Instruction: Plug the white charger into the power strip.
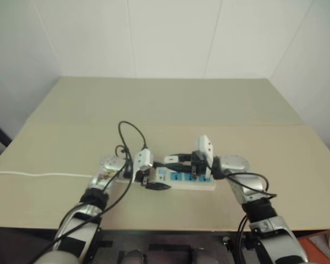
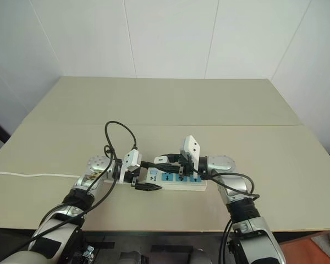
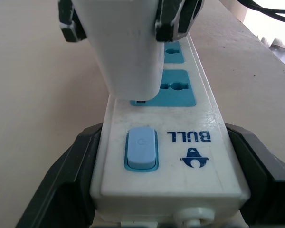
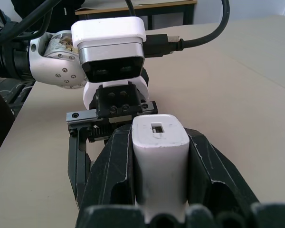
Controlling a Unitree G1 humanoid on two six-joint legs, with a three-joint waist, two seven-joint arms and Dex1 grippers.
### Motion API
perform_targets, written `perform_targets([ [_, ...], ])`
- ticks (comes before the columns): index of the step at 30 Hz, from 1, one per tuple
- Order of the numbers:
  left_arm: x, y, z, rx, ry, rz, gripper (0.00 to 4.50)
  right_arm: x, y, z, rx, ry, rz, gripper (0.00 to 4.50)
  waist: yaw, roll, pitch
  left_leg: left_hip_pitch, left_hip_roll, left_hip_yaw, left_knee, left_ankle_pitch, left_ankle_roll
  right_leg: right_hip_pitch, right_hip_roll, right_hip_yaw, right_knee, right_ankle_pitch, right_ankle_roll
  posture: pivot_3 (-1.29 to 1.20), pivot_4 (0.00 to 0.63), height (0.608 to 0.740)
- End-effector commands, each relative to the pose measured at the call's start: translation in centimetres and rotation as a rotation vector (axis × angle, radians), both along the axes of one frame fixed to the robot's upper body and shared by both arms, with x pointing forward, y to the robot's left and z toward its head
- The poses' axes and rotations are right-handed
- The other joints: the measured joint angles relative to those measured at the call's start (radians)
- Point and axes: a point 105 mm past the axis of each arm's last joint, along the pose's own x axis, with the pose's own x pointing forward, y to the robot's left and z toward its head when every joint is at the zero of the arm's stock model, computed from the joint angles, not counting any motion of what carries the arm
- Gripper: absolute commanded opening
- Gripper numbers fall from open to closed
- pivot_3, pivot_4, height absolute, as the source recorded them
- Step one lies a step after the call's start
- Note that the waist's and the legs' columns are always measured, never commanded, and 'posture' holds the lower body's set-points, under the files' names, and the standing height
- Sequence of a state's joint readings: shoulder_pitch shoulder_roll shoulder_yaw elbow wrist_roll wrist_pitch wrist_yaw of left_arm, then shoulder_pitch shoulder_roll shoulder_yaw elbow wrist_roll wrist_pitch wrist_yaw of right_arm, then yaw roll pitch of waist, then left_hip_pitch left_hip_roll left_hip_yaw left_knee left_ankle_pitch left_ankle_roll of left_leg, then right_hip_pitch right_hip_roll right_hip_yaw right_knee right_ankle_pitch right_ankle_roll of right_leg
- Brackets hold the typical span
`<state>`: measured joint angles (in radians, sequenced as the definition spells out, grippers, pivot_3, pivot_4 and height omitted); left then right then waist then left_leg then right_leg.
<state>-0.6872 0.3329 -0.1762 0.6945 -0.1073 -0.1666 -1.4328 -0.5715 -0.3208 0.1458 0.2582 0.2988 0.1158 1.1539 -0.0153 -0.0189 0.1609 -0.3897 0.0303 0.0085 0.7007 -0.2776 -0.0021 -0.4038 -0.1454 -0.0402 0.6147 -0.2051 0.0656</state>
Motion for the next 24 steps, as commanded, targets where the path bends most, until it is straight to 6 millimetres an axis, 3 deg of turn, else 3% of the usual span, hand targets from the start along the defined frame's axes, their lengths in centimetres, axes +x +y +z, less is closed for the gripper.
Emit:
perform_targets([
  [1,-0.7,0.3,-1.6,0.053,0.055,-0.012,3.30,-0.1,0.0,0.6,0.055,-0.019,-0.002,1.11,-0.001,0.000,0.000,0.000,0.000,0.000,0.000,0.000,0.000,0.000,0.000,0.000,0.000,0.000,0.000,0.00,0.150,0.740],
  [17,-0.7,0.7,-1.6,0.062,0.056,-0.006,3.30,-0.9,0.4,0.3,0.064,-0.002,0.029,1.11,-0.002,0.000,0.000,0.000,0.000,0.000,-0.002,0.000,0.000,0.000,0.000,0.000,-0.001,0.000,0.000,0.00,0.150,0.740],
  [24,-0.7,0.8,-1.6,0.062,0.055,0.001,3.30,-0.4,-0.6,-0.8,0.028,0.015,-0.011,1.11,-0.001,0.000,0.000,0.000,0.000,0.000,-0.002,0.000,0.000,0.000,0.000,0.000,-0.001,0.000,0.000,0.00,0.150,0.740],
])
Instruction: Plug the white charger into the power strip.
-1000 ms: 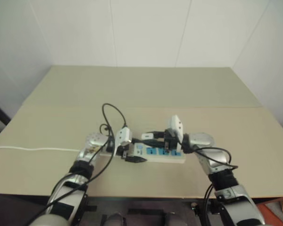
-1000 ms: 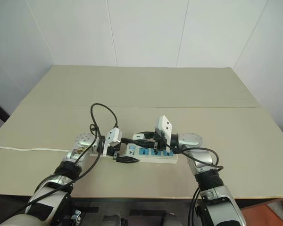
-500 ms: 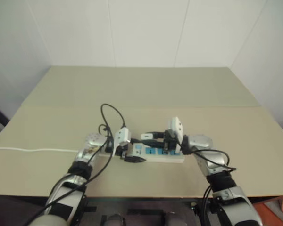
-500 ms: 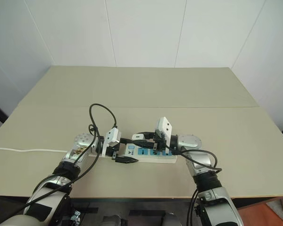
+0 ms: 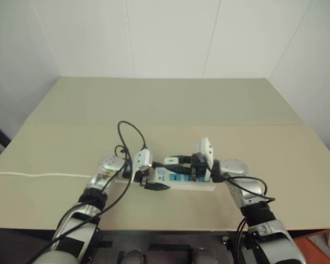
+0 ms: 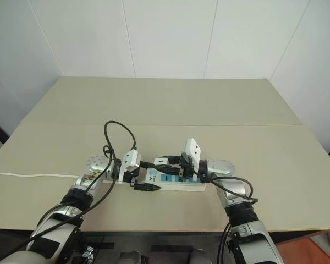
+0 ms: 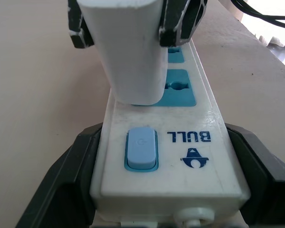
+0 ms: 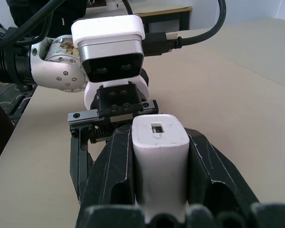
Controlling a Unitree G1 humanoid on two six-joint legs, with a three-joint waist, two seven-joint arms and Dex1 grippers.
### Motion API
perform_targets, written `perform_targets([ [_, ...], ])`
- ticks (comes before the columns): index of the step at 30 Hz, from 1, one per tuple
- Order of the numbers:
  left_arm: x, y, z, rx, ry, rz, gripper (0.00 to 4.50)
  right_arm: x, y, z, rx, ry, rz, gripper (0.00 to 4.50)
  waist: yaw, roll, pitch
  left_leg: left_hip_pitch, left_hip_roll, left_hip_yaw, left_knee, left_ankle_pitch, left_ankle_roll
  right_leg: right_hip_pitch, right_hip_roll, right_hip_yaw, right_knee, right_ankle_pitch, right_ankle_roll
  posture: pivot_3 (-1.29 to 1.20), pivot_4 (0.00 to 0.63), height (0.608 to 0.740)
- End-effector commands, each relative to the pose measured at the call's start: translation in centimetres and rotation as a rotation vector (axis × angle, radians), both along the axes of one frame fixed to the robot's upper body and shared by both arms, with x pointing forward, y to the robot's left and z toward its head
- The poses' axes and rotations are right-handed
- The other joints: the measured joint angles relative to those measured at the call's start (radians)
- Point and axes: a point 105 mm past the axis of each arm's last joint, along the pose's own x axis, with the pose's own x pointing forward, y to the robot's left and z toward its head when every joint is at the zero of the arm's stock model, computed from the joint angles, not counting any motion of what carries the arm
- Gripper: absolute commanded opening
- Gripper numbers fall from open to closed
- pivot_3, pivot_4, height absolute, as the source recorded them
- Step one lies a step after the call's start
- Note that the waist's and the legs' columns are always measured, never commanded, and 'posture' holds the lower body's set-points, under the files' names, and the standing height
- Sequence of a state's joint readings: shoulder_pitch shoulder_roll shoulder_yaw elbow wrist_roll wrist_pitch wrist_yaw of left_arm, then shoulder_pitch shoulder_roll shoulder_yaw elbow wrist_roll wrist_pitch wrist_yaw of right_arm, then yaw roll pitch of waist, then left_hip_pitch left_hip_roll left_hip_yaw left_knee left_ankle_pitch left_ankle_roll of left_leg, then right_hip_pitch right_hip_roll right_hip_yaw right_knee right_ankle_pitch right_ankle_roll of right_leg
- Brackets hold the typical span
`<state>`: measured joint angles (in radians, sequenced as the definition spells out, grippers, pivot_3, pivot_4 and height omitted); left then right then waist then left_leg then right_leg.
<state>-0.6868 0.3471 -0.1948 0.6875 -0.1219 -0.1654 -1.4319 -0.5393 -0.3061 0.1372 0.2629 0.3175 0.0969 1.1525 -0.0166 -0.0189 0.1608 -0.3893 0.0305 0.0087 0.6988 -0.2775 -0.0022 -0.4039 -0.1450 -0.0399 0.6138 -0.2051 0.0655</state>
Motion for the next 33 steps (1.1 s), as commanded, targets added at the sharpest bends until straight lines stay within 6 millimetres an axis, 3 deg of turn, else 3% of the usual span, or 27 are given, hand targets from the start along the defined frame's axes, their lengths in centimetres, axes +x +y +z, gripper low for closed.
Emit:
perform_targets([
  [1,-0.6,0.7,-1.6,0.055,0.056,0.007,3.30,0.1,-0.8,-0.4,-0.017,0.000,-0.015,1.11,0.000,0.000,0.000,0.000,0.000,0.000,0.000,0.000,0.000,0.000,0.000,0.000,0.000,0.000,0.000,0.00,0.150,0.740],
  [13,-0.6,0.9,-1.7,0.056,0.059,0.019,3.30,0.2,-3.4,-2.6,-0.092,0.053,-0.080,1.11,0.005,0.000,0.000,0.000,0.000,0.000,0.000,0.000,0.000,0.001,0.000,0.000,-0.001,0.000,0.000,0.00,0.150,0.740],
  [33,-0.5,1.2,-1.7,0.059,0.061,0.031,3.30,-0.1,-6.3,-4.3,-0.189,0.106,-0.121,1.11,0.016,0.000,0.000,0.001,0.000,0.000,0.000,0.000,0.000,0.002,0.000,0.000,-0.002,0.000,0.000,0.00,0.150,0.740],
])
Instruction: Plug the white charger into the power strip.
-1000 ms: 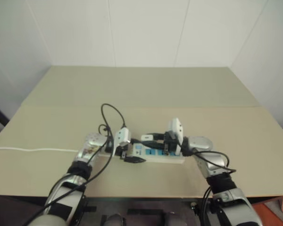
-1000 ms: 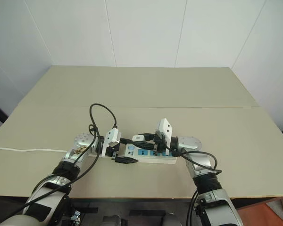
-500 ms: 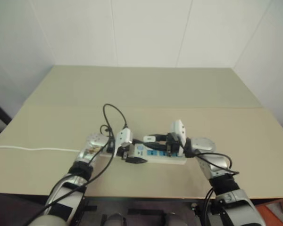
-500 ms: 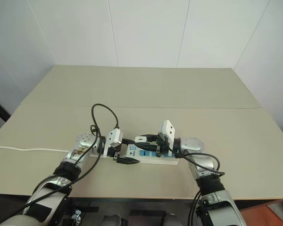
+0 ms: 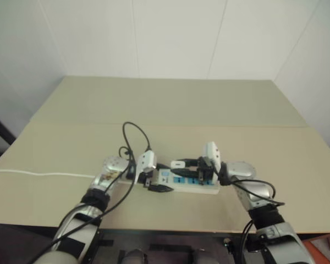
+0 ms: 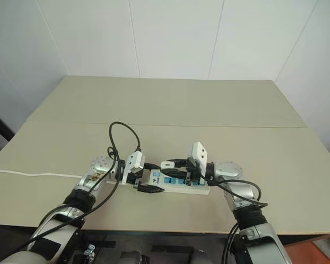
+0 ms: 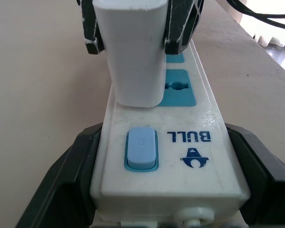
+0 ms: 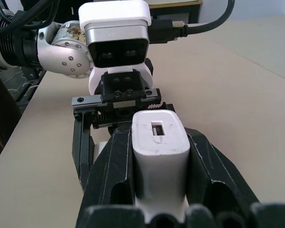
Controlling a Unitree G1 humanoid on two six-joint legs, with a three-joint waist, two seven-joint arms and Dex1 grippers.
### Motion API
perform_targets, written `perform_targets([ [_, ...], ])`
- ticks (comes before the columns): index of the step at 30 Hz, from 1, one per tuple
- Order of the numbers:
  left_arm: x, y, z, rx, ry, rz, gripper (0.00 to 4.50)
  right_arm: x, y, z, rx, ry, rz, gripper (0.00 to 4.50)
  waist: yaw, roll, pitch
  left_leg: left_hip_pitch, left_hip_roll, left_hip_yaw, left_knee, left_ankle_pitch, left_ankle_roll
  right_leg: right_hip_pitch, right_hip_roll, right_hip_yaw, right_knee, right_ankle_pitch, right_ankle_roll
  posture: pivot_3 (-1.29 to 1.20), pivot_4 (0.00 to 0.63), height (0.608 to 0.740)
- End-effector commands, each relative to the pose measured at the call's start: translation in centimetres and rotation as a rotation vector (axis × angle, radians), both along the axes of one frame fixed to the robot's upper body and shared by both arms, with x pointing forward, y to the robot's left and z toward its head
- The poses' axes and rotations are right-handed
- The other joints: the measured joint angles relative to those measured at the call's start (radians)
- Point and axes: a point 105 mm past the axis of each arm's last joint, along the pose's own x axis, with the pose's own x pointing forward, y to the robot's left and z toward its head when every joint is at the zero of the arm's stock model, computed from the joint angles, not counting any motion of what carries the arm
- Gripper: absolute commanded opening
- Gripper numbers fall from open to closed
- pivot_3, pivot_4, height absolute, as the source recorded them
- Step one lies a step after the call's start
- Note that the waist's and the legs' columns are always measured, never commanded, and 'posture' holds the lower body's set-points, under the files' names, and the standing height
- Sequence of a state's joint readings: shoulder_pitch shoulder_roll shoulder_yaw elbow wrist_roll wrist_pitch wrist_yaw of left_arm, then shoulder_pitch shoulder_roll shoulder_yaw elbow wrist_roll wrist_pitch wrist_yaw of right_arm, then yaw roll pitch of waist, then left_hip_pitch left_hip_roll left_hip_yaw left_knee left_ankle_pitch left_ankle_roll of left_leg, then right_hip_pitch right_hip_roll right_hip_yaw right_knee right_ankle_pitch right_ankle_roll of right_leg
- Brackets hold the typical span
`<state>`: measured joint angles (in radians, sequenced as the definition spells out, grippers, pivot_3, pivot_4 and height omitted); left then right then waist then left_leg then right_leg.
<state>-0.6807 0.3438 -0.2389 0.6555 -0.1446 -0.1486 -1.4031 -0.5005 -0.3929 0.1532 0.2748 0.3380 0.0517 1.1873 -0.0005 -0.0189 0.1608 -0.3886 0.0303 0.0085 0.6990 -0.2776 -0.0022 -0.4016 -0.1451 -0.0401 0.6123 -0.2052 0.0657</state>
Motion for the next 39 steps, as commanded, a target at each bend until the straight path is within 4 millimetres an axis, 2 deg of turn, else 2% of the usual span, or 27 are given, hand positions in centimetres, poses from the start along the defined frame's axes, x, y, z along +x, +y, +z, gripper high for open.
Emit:
perform_targets([
  [1,-0.2,2.1,-1.6,0.063,0.061,0.045,3.30,0.4,-4.2,-3.1,-0.132,0.102,-0.124,1.11,0.001,0.000,0.000,0.000,0.000,0.000,0.000,0.000,0.000,0.000,0.000,0.000,0.000,0.000,0.000,0.00,0.150,0.740],
  [9,-0.2,2.2,-1.7,0.064,0.059,0.050,3.30,0.2,-4.9,-3.8,-0.163,0.122,-0.129,1.11,0.003,0.000,0.000,0.003,0.000,0.000,0.000,0.000,0.000,0.003,0.000,0.000,-0.001,0.000,0.000,0.00,0.150,0.740],
  [17,-0.1,2.2,-1.6,0.066,0.056,0.050,3.30,0.4,-4.4,-3.8,-0.180,0.124,-0.113,1.11,0.002,0.000,0.000,0.006,0.000,0.000,0.000,0.000,0.000,0.006,0.000,0.000,-0.002,0.000,0.000,0.00,0.150,0.740],
  [27,-0.2,2.0,-1.7,0.060,0.056,0.046,3.30,0.3,-1.4,-4.3,-0.195,0.131,-0.034,1.11,-0.012,0.000,0.000,0.012,0.000,0.000,-0.003,0.000,0.000,0.011,0.000,0.000,-0.002,-0.001,0.000,0.00,0.150,0.740],
  [31,-0.2,2.1,-1.7,0.059,0.056,0.052,3.30,0.0,-1.6,-5.2,-0.230,0.160,-0.025,1.11,-0.013,0.000,-0.001,0.015,0.000,0.000,-0.004,0.000,0.000,0.013,0.000,0.000,-0.003,-0.002,0.000,0.00,0.150,0.740],
  [39,-0.3,2.5,-1.7,0.062,0.059,0.062,3.30,0.1,-3.6,-6.2,-0.250,0.205,-0.083,1.11,-0.013,-0.001,-0.002,0.016,0.001,0.000,-0.004,0.000,0.000,0.013,0.000,0.000,-0.003,-0.003,0.000,0.00,0.150,0.740],
])
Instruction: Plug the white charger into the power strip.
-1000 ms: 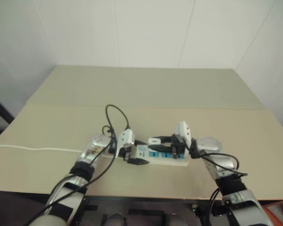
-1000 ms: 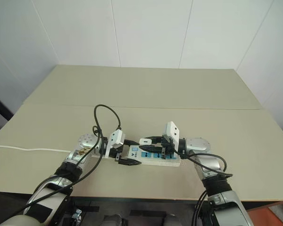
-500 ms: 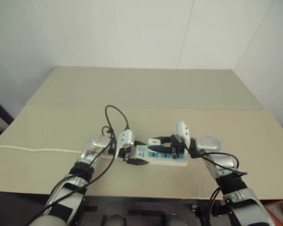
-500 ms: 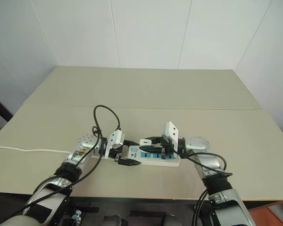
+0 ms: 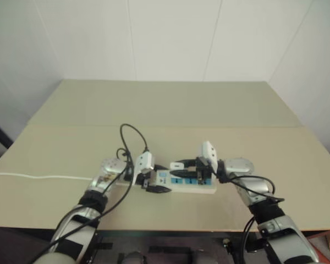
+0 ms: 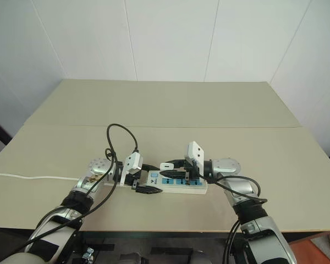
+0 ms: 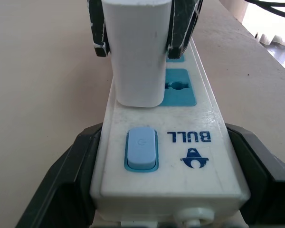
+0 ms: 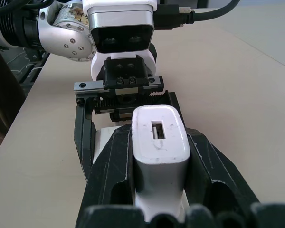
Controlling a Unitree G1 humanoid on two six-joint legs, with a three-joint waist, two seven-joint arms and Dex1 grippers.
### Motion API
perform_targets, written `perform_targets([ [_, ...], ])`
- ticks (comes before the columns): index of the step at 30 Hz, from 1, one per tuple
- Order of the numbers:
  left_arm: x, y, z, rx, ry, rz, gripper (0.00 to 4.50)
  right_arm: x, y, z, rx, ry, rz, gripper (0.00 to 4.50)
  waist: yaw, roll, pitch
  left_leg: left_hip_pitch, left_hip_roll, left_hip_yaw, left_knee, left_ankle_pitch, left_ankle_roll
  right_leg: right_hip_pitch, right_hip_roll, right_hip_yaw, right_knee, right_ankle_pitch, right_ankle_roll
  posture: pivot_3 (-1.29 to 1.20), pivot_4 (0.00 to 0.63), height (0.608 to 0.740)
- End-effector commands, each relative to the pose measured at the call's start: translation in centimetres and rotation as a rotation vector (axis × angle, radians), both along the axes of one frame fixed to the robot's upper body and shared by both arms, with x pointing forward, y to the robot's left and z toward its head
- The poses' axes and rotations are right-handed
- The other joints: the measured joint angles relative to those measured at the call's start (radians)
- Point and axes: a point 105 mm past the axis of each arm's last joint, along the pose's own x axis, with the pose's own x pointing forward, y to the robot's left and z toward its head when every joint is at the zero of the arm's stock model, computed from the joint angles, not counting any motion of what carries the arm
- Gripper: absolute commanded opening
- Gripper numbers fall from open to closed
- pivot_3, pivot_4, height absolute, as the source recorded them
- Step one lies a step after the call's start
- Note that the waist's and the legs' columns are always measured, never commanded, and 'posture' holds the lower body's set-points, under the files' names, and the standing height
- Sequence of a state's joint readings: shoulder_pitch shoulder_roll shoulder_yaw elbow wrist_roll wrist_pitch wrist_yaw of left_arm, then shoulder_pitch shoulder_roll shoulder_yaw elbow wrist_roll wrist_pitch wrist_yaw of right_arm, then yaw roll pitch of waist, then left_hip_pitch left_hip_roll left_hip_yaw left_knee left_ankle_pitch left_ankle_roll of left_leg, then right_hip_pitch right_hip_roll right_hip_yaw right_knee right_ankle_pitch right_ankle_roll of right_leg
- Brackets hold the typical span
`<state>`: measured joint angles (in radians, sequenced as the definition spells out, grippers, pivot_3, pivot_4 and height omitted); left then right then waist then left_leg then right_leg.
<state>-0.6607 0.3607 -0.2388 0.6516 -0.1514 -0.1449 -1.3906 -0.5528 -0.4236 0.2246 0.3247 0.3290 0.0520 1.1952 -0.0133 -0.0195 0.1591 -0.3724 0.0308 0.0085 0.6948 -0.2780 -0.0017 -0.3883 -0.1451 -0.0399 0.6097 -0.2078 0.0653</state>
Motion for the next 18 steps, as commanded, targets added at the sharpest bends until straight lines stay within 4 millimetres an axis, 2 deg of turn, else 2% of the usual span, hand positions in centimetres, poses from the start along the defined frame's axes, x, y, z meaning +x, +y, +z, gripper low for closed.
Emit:
perform_targets([
  [1,-0.3,1.9,-1.2,0.058,0.046,0.035,3.30,-0.2,-4.4,-5.8,-0.180,0.189,-0.139,1.11,0.000,0.000,0.000,0.000,0.000,0.000,0.000,0.000,0.000,0.000,0.000,0.000,0.000,0.000,0.000,0.00,0.150,0.740],
  [12,-0.2,1.9,-1.1,0.065,0.045,0.031,3.30,-1.0,-6.4,-6.8,-0.191,0.219,-0.188,1.11,0.004,-0.001,-0.005,0.000,0.000,0.000,0.000,-0.001,0.001,0.001,0.000,0.000,-0.001,-0.001,0.001,0.00,0.150,0.740],
  [18,-0.2,1.9,-1.1,0.070,0.044,0.026,3.30,-0.9,-5.5,-6.2,-0.177,0.200,-0.156,1.11,0.009,-0.001,-0.005,0.000,0.000,0.000,0.000,-0.001,0.001,0.001,0.000,0.000,-0.001,-0.001,0.000,0.00,0.150,0.740],
])
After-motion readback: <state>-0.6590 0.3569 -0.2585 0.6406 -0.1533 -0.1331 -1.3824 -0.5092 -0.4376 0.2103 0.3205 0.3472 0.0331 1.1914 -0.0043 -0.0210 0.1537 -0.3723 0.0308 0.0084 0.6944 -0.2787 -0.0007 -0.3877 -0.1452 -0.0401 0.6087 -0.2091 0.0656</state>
